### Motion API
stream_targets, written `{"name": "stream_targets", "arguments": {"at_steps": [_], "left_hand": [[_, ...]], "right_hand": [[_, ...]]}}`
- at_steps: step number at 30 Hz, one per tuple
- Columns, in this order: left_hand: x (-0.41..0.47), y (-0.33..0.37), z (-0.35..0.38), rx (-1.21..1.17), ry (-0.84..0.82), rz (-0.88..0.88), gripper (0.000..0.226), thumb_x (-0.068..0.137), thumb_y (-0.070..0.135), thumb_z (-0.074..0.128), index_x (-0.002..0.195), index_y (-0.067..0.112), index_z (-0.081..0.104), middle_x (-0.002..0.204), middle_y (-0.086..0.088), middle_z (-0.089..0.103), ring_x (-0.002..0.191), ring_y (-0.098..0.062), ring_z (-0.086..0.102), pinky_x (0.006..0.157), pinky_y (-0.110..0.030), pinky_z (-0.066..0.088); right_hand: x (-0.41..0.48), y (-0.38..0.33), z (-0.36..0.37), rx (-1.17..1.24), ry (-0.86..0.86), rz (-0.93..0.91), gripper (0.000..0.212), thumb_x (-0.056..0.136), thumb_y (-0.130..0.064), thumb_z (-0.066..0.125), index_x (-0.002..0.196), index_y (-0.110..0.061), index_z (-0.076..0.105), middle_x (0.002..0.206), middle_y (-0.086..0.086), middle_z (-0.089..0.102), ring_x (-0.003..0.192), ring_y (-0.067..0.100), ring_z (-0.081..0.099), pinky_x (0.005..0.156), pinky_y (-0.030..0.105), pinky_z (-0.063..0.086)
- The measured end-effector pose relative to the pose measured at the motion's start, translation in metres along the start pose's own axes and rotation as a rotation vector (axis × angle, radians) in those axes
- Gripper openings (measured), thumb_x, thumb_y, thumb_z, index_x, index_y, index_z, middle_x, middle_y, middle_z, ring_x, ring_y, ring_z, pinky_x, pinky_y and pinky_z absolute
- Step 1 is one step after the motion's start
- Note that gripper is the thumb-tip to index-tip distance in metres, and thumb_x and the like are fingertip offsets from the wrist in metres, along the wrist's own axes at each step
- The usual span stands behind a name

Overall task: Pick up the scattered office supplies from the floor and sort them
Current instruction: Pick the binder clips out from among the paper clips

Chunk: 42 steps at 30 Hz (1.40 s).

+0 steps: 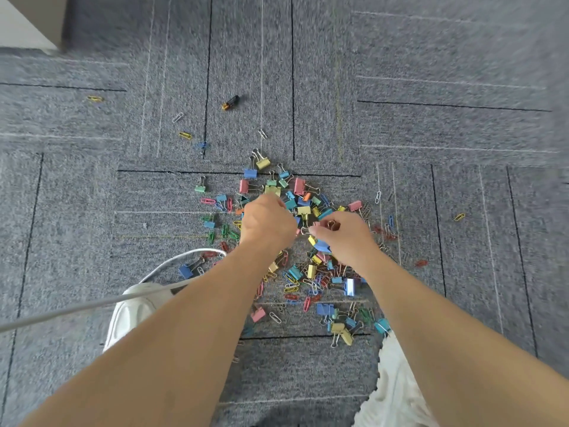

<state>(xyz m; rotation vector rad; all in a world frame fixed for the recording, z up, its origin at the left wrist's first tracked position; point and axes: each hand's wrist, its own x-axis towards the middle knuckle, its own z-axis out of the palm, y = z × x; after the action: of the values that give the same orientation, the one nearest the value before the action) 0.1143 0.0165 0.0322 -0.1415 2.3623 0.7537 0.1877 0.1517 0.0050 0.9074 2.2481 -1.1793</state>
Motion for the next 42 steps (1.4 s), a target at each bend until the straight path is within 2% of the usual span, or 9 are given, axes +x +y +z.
{"name": "stream_targets", "arguments": {"at_steps": [8, 11, 16, 19, 22, 25, 28, 34, 42], "left_hand": [[-0.057, 0.058, -0.098, 0.000, 0.022, 0.102, 0.014, 0.093, 0.012, 0.053, 0.091, 0.019, 0.065, 0.096, -0.008, 0.068, 0.079, -0.023, 0.066, 0.066, -0.032, 0.056], [-0.098, 0.080, -0.134, -0.007, 0.017, 0.097, 0.017, 0.088, 0.005, 0.054, 0.094, 0.002, 0.069, 0.095, -0.016, 0.071, 0.086, -0.029, 0.070, 0.074, -0.043, 0.061], [-0.181, 0.100, -0.181, -0.222, -0.089, 0.093, 0.015, 0.087, -0.006, 0.055, 0.081, 0.007, 0.054, 0.093, -0.013, 0.063, 0.098, -0.037, 0.070, 0.085, -0.052, 0.059], [-0.238, 0.109, -0.201, -0.494, -0.164, 0.038, 0.016, 0.097, -0.006, 0.045, 0.101, 0.007, 0.054, 0.092, -0.010, 0.053, 0.084, -0.026, 0.064, 0.071, -0.035, 0.061], [-0.290, 0.115, -0.216, -0.740, -0.117, -0.063, 0.027, 0.097, -0.006, 0.034, 0.108, 0.004, 0.056, 0.087, -0.012, 0.051, 0.067, -0.019, 0.052, 0.051, -0.024, 0.049], [-0.327, 0.113, -0.223, -0.982, -0.090, -0.126, 0.024, 0.080, -0.006, 0.031, 0.086, 0.008, 0.049, 0.074, -0.006, 0.042, 0.061, -0.014, 0.040, 0.049, -0.024, 0.035], [-0.359, 0.107, -0.223, -1.141, -0.145, -0.121, 0.008, 0.067, 0.011, 0.043, 0.066, 0.017, 0.037, 0.062, 0.001, 0.036, 0.055, -0.012, 0.031, 0.046, -0.024, 0.029], [-0.364, 0.106, -0.224, -1.130, -0.128, -0.137, 0.035, 0.091, 0.030, 0.045, 0.061, 0.023, 0.030, 0.055, 0.004, 0.030, 0.047, -0.011, 0.027, 0.043, -0.021, 0.022], [-0.284, 0.106, -0.192, -1.031, -0.139, -0.204, 0.033, 0.096, 0.028, 0.047, 0.067, 0.020, 0.035, 0.060, 0.002, 0.037, 0.050, -0.011, 0.035, 0.045, -0.020, 0.028]], "right_hand": [[-0.051, -0.058, -0.073, 0.080, 0.109, 0.047, 0.022, 0.088, -0.033, 0.073, 0.089, -0.012, 0.065, 0.072, 0.002, 0.061, 0.058, 0.016, 0.052, 0.052, 0.026, 0.040], [-0.082, -0.087, -0.100, 0.145, 0.149, 0.074, 0.020, 0.088, -0.026, 0.071, 0.078, -0.013, 0.059, 0.069, 0.006, 0.058, 0.057, 0.022, 0.048, 0.056, 0.033, 0.038], [-0.163, -0.131, -0.143, 0.726, 0.111, 0.167, 0.011, 0.094, -0.009, 0.064, 0.084, -0.012, 0.060, 0.084, 0.012, 0.060, 0.050, 0.017, 0.045, 0.046, 0.026, 0.034], [-0.225, -0.147, -0.162, 1.191, -0.011, 0.172, 0.005, 0.097, -0.009, 0.061, 0.094, -0.010, 0.057, 0.091, 0.010, 0.058, 0.051, 0.010, 0.043, 0.043, 0.016, 0.035], [-0.280, -0.155, -0.172, 1.449, -0.143, 0.119, 0.011, 0.101, -0.015, 0.054, 0.091, -0.009, 0.054, 0.076, 0.006, 0.049, 0.051, 0.010, 0.041, 0.042, 0.016, 0.037], [-0.313, -0.158, -0.174, 1.656, -0.211, 0.077, 0.019, 0.097, -0.018, 0.046, 0.085, -0.010, 0.058, 0.067, 0.004, 0.043, 0.044, 0.013, 0.040, 0.040, 0.021, 0.036], [-0.331, -0.154, -0.167, 1.794, -0.283, 0.045, 0.026, 0.096, -0.022, 0.041, 0.087, -0.010, 0.062, 0.062, 0.002, 0.045, 0.047, 0.014, 0.037, 0.042, 0.021, 0.035], [-0.340, -0.159, -0.157, 1.903, -0.367, 0.004, 0.032, 0.098, -0.031, 0.039, 0.088, -0.010, 0.061, 0.062, 0.001, 0.045, 0.049, 0.015, 0.038, 0.046, 0.021, 0.037], [-0.286, -0.136, -0.152, 1.892, -0.319, 0.131, 0.031, 0.096, -0.030, 0.048, 0.076, -0.009, 0.058, 0.087, 0.012, 0.067, 0.075, 0.028, 0.066, 0.067, 0.037, 0.057]]}}
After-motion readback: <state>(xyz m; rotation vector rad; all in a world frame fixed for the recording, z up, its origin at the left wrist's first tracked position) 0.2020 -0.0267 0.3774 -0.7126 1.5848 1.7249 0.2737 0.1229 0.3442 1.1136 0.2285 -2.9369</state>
